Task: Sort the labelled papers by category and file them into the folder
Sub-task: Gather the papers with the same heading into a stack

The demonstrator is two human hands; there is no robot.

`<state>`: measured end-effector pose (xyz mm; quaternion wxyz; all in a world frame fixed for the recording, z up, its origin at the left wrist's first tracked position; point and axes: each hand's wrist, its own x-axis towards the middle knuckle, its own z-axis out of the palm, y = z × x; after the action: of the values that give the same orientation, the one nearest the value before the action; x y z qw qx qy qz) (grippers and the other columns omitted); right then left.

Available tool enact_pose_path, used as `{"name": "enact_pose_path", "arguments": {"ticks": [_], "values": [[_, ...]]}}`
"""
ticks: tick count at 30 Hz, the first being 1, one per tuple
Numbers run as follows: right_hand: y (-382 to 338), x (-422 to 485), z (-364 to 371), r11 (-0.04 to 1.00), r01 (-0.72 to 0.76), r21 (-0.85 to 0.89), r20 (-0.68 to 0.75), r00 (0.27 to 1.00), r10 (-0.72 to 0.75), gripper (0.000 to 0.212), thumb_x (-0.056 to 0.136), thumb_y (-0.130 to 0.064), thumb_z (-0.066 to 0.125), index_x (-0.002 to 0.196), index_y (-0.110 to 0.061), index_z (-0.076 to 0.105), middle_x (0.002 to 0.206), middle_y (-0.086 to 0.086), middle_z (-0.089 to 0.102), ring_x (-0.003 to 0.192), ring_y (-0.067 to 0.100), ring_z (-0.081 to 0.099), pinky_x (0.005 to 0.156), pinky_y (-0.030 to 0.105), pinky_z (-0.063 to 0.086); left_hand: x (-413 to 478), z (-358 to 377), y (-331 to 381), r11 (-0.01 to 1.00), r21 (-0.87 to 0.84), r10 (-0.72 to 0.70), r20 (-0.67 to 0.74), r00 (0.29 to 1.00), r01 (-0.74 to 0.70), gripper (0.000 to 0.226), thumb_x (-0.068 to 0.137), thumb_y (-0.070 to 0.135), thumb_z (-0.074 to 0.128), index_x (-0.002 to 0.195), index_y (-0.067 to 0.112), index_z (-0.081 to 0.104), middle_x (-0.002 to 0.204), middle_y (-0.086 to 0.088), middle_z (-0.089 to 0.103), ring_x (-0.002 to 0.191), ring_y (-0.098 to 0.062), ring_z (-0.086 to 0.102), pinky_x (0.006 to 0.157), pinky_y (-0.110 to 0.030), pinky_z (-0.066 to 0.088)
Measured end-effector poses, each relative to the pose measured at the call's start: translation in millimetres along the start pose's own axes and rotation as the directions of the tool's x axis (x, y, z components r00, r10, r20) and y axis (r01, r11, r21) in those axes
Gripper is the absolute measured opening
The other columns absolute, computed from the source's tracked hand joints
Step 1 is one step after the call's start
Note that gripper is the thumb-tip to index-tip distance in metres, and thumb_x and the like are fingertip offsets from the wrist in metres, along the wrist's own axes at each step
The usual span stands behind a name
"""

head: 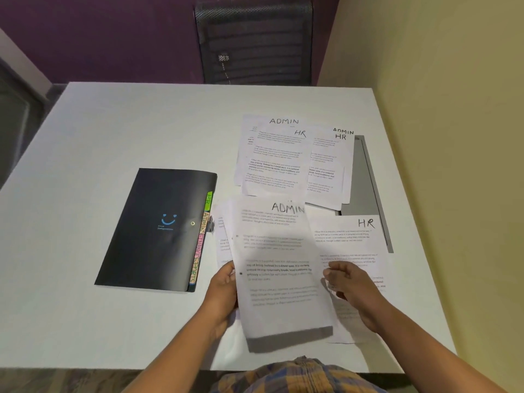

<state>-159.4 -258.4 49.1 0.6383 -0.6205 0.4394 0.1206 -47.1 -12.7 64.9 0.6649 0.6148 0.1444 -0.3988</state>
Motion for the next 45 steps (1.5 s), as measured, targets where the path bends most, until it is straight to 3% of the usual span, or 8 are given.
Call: {"name": "enact_pose_path", "arguments": {"ticks": [9, 14, 17, 23, 27, 32, 36, 45], "values": [[4, 8, 7, 0.992, -0.103, -0.073, 0.085, 0.99, 0.11, 0.04, 0.093, -0.031, 0.069, 0.097, 0.008, 0.062, 0.077, 0.01, 0.048, 0.063, 0.019, 0.033, 0.057, 0.03, 0.027, 1, -10, 0, 0.998, 0.051, -0.05, 0.05, 0.998, 0.048, 0.024, 0.1, 0.011, 0.054, 0.117, 0.014, 0.07, 0.111, -0.012, 0.076, 0.097, -0.028, 0.074, 0.071, -0.032, 0.06], [14, 7, 19, 0.999, -0.022, -0.046, 0.067, 0.997, 0.025, 0.014, 0.093, -0.013, 0.07, 0.102, -0.004, 0.075, 0.086, 0.01, 0.076, 0.068, 0.019, 0.066, 0.061, 0.027, 0.052, 3, -14, -3, 0.976, 0.172, -0.122, -0.062, 0.991, 0.131, 0.033, 0.104, 0.042, 0.044, 0.11, 0.025, 0.071, 0.107, -0.001, 0.077, 0.098, -0.019, 0.073, 0.077, -0.029, 0.058], [24, 5, 21, 1.0, -0.002, 0.012, 0.075, 0.997, 0.001, 0.013, 0.091, -0.004, 0.07, 0.103, -0.006, 0.075, 0.098, 0.007, 0.08, 0.091, 0.024, 0.076, 0.081, 0.038, 0.063, 6, -16, -10, 0.972, 0.214, -0.078, -0.1, 0.992, 0.098, 0.017, 0.098, 0.012, 0.059, 0.109, 0.01, 0.072, 0.109, -0.009, 0.077, 0.096, -0.025, 0.074, 0.083, -0.036, 0.06], [25, -5, 15, 0.991, 0.074, 0.112, 0.073, 0.994, -0.082, 0.041, 0.079, 0.019, 0.066, 0.109, -0.009, 0.07, 0.104, 0.004, 0.079, 0.095, 0.02, 0.076, 0.073, 0.032, 0.062, 3, -14, -13, 0.986, 0.165, -0.002, -0.094, 0.996, 0.018, 0.033, 0.088, -0.02, 0.058, 0.104, 0.005, 0.072, 0.099, -0.008, 0.079, 0.092, -0.025, 0.075, 0.071, -0.03, 0.061], [17, -6, 12, 0.982, 0.174, 0.066, 0.018, 0.984, -0.176, 0.038, 0.08, 0.005, 0.077, 0.11, -0.017, 0.072, 0.105, -0.003, 0.079, 0.094, 0.012, 0.075, 0.075, 0.028, 0.061, 3, -9, -10, 0.98, 0.185, 0.087, -0.094, 0.992, -0.068, 0.046, 0.08, -0.032, 0.053, 0.093, 0.007, 0.073, 0.09, -0.005, 0.079, 0.077, -0.015, 0.075, 0.062, -0.022, 0.059], [3, -9, 11, 0.959, 0.283, 0.005, -0.078, 0.956, -0.282, 0.038, 0.08, 0.007, 0.076, 0.094, -0.028, 0.074, 0.093, -0.016, 0.078, 0.085, 0.004, 0.074, 0.064, 0.017, 0.057, 6, -1, -1, 0.964, 0.222, 0.159, -0.049, 0.986, -0.144, 0.042, 0.081, -0.028, 0.055, 0.101, 0.005, 0.072, 0.097, -0.011, 0.078, 0.088, -0.025, 0.074, 0.072, -0.029, 0.061], [-11, -9, 7, 0.939, 0.344, 0.023, -0.179, 0.925, -0.334, 0.032, 0.078, 0.009, 0.077, 0.101, -0.013, 0.072, 0.095, -0.01, 0.075, 0.085, 0.006, 0.071, 0.06, 0.012, 0.054, 7, 5, 13, 0.951, 0.195, 0.246, -0.013, 0.969, -0.239, 0.027, 0.086, -0.014, 0.064, 0.099, 0.008, 0.073, 0.093, -0.007, 0.079, 0.086, -0.023, 0.075, 0.068, -0.026, 0.059], [-55, -24, 0, 0.857, 0.515, 0.007, -0.2, 0.84, -0.504, 0.037, 0.074, -0.002, 0.085, 0.096, -0.029, 0.072, 0.085, -0.022, 0.077, 0.082, -0.001, 0.073, 0.067, 0.014, 0.058, 12, 16, 42, 0.871, 0.25, 0.435, 0.011, 0.901, -0.423, 0.05, 0.087, -0.014, 0.062, 0.085, 0.032, 0.08, 0.096, 0.001, 0.08, 0.093, -0.016, 0.074, 0.079, -0.027, 0.058]]}}
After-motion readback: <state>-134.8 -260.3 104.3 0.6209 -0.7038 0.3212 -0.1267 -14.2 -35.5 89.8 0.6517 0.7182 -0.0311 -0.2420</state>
